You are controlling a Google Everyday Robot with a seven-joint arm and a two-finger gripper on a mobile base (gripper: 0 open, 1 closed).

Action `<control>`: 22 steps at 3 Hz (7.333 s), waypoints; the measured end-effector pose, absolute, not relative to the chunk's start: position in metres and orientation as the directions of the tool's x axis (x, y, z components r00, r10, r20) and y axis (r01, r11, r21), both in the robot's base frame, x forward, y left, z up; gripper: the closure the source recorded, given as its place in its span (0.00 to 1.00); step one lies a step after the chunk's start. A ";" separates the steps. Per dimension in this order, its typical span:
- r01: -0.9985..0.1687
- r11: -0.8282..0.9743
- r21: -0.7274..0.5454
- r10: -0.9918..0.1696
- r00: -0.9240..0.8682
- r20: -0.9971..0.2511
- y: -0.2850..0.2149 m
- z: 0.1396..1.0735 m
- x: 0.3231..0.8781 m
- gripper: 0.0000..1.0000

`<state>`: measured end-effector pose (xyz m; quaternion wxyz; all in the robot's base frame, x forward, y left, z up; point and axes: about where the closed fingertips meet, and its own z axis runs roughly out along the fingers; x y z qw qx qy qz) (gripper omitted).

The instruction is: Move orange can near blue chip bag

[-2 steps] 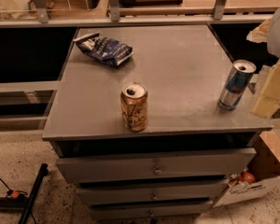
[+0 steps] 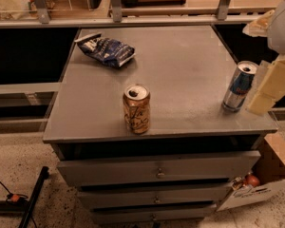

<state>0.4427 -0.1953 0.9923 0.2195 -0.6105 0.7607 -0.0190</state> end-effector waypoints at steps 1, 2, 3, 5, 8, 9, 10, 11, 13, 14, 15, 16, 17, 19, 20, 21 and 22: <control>-0.902 0.247 -0.355 -0.881 -0.056 -0.470 -0.159 1.001 0.444 0.00; -0.906 0.200 -0.374 -0.813 0.060 -0.579 -0.105 1.006 0.451 0.00; -0.905 0.198 -0.378 -0.801 0.072 -0.594 -0.098 1.011 0.449 0.00; -0.907 0.248 -0.341 -0.717 0.065 -0.694 -0.090 0.969 0.471 0.00; -0.937 0.300 -0.176 -0.542 -0.016 -0.840 -0.059 0.911 0.492 0.00; -0.947 0.292 -0.134 -0.497 -0.031 -0.867 -0.047 0.902 0.490 0.00; -0.952 0.283 -0.118 -0.465 -0.029 -0.885 -0.038 0.898 0.488 0.00; -0.955 0.269 -0.127 -0.447 -0.008 -0.894 -0.030 0.898 0.486 0.00; -0.964 0.231 -0.132 -0.452 0.013 -0.892 -0.005 0.892 0.480 0.00; -0.964 0.236 -0.120 -0.445 0.003 -0.896 -0.001 0.889 0.479 0.18; -0.963 0.249 -0.106 -0.440 -0.015 -0.898 -0.001 0.887 0.478 0.41; -0.961 0.262 -0.090 -0.429 -0.032 -0.903 -0.003 0.885 0.477 0.64; -0.952 0.292 -0.090 -0.455 -0.055 -0.889 -0.008 0.885 0.477 0.88; -0.954 0.286 -0.092 -0.454 -0.050 -0.890 -0.005 0.886 0.476 1.00; -0.943 0.312 -0.118 -0.464 -0.043 -0.885 -0.008 0.890 0.489 1.00; -0.912 0.380 -0.155 -0.476 -0.049 -0.878 -0.026 0.902 0.516 1.00; -0.867 0.456 -0.201 -0.475 -0.046 -0.879 -0.046 0.924 0.545 1.00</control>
Offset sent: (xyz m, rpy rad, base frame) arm 0.0170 0.1612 0.0174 0.4667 -0.1990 0.3120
